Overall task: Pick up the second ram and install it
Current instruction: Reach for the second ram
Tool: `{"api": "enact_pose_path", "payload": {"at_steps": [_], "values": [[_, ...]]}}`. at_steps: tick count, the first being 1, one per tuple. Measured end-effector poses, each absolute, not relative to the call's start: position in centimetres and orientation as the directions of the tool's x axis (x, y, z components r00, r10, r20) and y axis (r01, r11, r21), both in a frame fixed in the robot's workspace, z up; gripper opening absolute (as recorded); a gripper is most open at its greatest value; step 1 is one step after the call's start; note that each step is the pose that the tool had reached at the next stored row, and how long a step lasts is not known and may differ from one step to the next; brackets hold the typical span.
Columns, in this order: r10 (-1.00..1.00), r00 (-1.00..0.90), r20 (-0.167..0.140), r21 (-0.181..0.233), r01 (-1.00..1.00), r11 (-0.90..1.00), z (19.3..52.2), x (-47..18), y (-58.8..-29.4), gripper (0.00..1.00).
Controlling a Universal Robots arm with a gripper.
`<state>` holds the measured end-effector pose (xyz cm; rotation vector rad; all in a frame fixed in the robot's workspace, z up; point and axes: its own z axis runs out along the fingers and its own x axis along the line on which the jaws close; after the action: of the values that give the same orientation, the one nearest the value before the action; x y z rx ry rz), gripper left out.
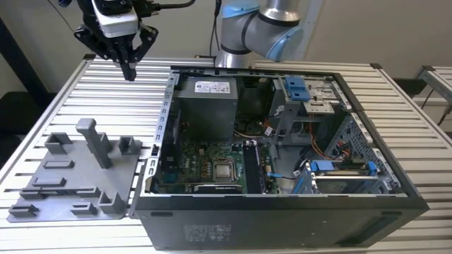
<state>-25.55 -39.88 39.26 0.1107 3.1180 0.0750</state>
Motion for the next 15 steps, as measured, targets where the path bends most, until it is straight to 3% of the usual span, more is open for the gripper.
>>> {"api": "enact_pose_path", "payload": {"at_steps": [15], "values": [[0.071,-0.997,-0.019,0.049,0.070,0.996,39.3,-28.5,-39.9,0.11]]}}
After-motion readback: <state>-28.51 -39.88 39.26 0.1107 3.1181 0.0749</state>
